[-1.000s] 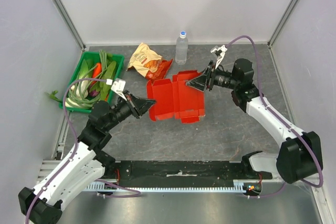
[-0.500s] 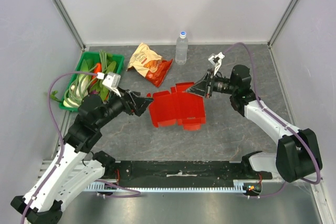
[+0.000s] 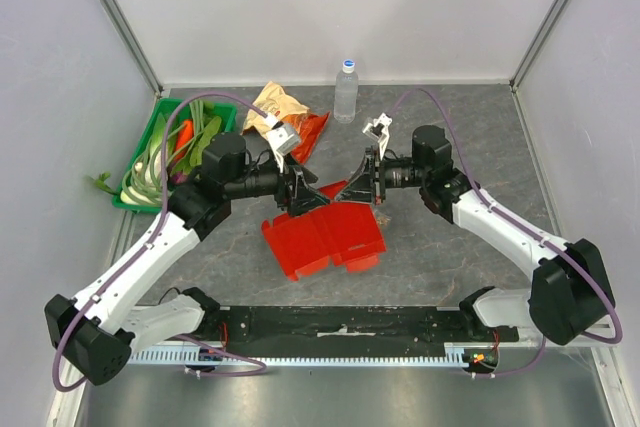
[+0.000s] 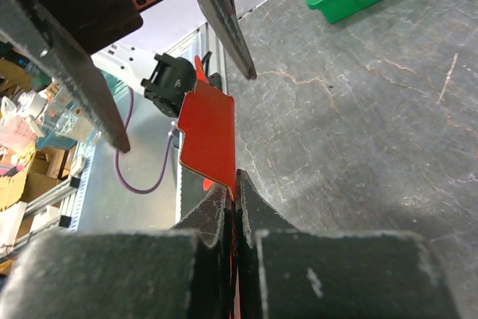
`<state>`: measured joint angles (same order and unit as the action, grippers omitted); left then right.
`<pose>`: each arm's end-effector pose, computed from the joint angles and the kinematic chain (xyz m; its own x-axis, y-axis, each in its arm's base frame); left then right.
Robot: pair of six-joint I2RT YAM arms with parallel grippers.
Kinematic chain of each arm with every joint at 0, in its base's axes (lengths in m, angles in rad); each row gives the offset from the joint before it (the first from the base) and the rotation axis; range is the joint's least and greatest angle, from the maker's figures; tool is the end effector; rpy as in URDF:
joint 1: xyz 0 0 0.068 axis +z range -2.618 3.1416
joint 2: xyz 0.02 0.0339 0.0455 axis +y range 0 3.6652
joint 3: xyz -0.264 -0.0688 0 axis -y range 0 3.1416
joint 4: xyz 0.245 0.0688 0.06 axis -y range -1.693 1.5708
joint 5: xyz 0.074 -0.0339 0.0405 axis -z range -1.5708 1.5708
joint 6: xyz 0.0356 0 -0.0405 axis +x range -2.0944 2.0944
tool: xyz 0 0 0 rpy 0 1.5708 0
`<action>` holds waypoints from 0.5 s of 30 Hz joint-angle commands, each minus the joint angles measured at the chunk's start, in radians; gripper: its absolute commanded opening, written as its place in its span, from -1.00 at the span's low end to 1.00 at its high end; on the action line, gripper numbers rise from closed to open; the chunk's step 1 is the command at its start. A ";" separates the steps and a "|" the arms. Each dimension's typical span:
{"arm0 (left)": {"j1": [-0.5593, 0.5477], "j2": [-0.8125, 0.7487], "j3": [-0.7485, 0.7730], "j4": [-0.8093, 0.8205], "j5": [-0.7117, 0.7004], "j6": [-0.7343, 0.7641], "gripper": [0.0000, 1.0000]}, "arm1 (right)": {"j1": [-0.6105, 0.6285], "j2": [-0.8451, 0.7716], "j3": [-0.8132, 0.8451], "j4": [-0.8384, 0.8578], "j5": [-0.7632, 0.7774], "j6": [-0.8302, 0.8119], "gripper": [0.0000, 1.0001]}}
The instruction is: Fold the paper box
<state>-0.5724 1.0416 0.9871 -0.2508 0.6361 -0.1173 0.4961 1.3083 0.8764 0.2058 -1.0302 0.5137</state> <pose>0.1840 -0.1437 0.3571 -0.3577 0.1185 -0.9263 0.8762 0.3858 -0.2890 0.2397 0.1644 0.2997 -0.6532 -0.0660 -0.7543 -0.7565 0.1002 0.6463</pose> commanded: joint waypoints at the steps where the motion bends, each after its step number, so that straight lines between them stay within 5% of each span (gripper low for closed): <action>1: -0.021 0.017 -0.023 0.103 0.137 0.062 0.52 | 0.035 -0.021 0.006 0.067 -0.030 0.029 -1.00; 6: -0.021 0.049 -0.048 0.143 0.129 0.062 0.08 | 0.058 -0.044 -0.007 0.066 -0.031 0.023 -1.00; 11: -0.020 0.048 -0.061 0.160 0.134 0.051 -0.70 | 0.055 -0.072 -0.017 0.017 -0.002 -0.006 -0.97; 12: -0.018 0.043 -0.062 0.168 0.123 0.045 -0.80 | 0.055 -0.089 -0.017 -0.040 0.022 -0.039 -0.61; 15: -0.003 0.015 -0.080 0.217 0.120 0.004 -0.96 | 0.041 -0.151 -0.057 -0.072 0.117 -0.046 -0.24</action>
<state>-0.5930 1.0946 0.9230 -0.1299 0.7624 -0.0883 0.5472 1.2537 0.8528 0.1810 -1.0008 0.5037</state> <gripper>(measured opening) 0.051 0.272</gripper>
